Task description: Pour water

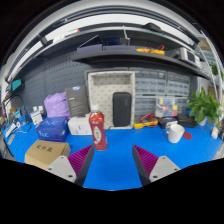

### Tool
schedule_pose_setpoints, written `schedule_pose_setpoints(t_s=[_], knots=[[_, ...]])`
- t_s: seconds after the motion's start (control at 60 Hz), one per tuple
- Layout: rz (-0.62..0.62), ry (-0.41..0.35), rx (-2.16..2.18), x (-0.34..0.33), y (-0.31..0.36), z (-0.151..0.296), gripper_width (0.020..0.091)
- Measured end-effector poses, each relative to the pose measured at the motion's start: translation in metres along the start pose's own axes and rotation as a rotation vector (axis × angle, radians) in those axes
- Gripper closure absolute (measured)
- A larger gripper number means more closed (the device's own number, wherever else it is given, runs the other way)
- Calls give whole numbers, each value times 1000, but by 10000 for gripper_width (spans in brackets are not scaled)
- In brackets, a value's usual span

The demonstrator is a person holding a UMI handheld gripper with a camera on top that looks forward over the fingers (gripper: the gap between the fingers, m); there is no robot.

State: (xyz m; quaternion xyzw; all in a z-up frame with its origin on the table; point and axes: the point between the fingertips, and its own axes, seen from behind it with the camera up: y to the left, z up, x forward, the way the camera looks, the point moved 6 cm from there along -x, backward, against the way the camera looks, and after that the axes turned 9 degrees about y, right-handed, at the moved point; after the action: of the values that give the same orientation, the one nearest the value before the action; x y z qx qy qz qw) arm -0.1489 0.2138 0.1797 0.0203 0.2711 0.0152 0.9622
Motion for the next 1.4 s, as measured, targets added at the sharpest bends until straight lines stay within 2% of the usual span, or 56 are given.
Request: schedule_pose_setpoints(t_s=[0.183, 0.55, 0.617, 0.633, 0.7, 0.717, 0.75, 0.85, 1.067, 1.167, 1.4], knots=[[32, 10, -2, 69, 42, 8, 311], [9, -18, -6, 191, 56, 35, 331], [27, -41, -31, 206, 62, 36, 380], [28, -45, -37, 209, 63, 36, 412], [-5, -41, -69, 222, 61, 29, 661], [-4, -73, -72, 222, 62, 32, 675], [-3, -86, -73, 225, 64, 30, 693], [-6, -128, -60, 225, 64, 32, 818], [49, -135, -42, 223, 60, 31, 836], [114, -144, 29, 213, 47, 40, 833], [306, -121, 474, 179, -39, 85, 835]])
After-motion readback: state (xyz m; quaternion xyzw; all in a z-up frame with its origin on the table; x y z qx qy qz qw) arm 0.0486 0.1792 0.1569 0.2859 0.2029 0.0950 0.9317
